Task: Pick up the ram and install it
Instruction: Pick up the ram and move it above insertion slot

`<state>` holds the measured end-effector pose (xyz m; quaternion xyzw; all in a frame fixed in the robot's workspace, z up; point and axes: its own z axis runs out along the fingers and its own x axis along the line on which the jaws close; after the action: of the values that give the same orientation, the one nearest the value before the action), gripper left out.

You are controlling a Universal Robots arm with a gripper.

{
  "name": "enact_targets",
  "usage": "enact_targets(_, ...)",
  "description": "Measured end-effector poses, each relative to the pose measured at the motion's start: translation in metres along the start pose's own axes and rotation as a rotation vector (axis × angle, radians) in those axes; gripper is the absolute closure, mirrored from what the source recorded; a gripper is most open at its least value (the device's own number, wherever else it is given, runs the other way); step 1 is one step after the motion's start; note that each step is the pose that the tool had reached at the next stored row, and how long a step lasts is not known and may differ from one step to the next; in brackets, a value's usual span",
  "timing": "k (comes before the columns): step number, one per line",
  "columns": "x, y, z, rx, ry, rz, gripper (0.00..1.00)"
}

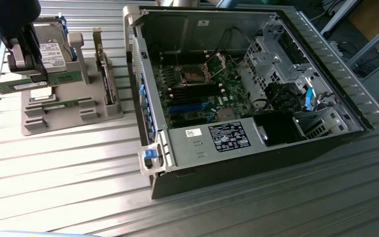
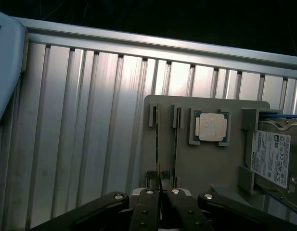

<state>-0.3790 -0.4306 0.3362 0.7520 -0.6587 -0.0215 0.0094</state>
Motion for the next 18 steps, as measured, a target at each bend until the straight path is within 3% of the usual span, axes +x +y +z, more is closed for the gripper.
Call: enact_targets(18, 0.000, 0.0007, -0.0171, 0.0000, 0.0000, 0.000, 0.87)
